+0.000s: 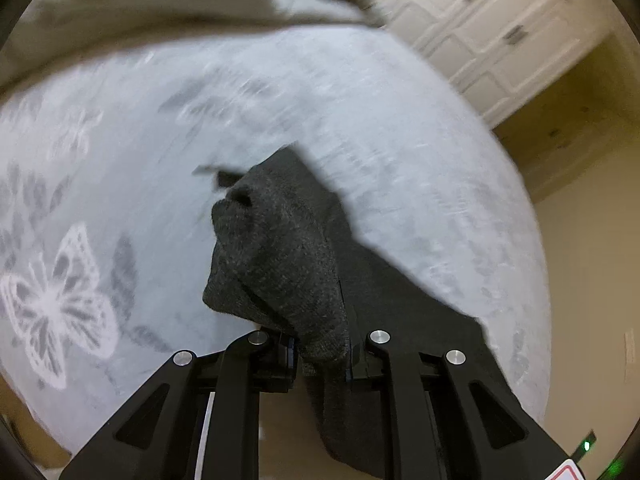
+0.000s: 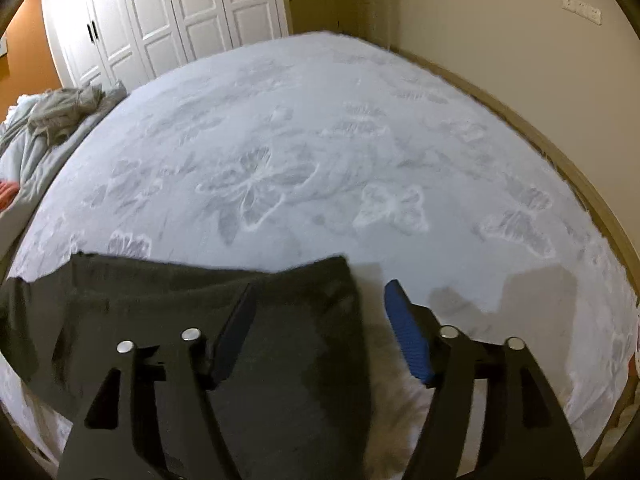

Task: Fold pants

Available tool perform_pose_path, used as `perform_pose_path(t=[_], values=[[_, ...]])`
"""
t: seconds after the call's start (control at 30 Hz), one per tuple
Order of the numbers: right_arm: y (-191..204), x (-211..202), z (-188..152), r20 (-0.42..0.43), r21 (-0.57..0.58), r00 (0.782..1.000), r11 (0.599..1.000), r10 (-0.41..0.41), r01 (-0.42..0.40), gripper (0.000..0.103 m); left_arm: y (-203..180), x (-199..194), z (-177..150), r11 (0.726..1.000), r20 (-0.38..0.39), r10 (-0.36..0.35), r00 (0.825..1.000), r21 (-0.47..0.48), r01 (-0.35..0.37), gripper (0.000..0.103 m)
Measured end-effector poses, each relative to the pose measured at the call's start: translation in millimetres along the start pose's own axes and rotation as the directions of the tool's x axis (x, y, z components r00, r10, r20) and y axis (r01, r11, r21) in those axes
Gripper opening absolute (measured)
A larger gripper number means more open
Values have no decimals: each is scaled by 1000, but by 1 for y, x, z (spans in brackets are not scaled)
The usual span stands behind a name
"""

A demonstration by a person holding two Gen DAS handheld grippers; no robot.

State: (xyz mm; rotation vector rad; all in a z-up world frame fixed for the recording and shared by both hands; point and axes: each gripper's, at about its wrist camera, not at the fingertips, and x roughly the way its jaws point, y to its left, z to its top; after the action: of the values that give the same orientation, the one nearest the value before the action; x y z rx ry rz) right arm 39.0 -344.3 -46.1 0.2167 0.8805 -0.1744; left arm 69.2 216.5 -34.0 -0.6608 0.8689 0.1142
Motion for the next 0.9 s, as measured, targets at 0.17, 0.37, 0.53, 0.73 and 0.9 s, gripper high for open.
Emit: perform_pose_path(t=[0.17,0.37,0.53,0.73,0.9], values=[[24,-12,-4,10,-5,985,985,174,-174,68,-75,-56,-20,962,126,-196,973,217,166,12],[46,1,-9,-41,-59,975,973,219,-221,69,-166,-29,-109,805,-167,-273,947,499,320,85],[67,-10,-17,-63,-124,952,944,299,-304,84,-167,-47,-132,733,-96,-264,960,627,264,87],[108,6,-32,-207,-101,854,858,477,-504,89,-113,-62,-76,879,50,-202,978,449,159,87],[142,36,-56,-298,-39,811,842,503,-537,90,-79,-54,-56,923,45,-125,991,371,100,87]])
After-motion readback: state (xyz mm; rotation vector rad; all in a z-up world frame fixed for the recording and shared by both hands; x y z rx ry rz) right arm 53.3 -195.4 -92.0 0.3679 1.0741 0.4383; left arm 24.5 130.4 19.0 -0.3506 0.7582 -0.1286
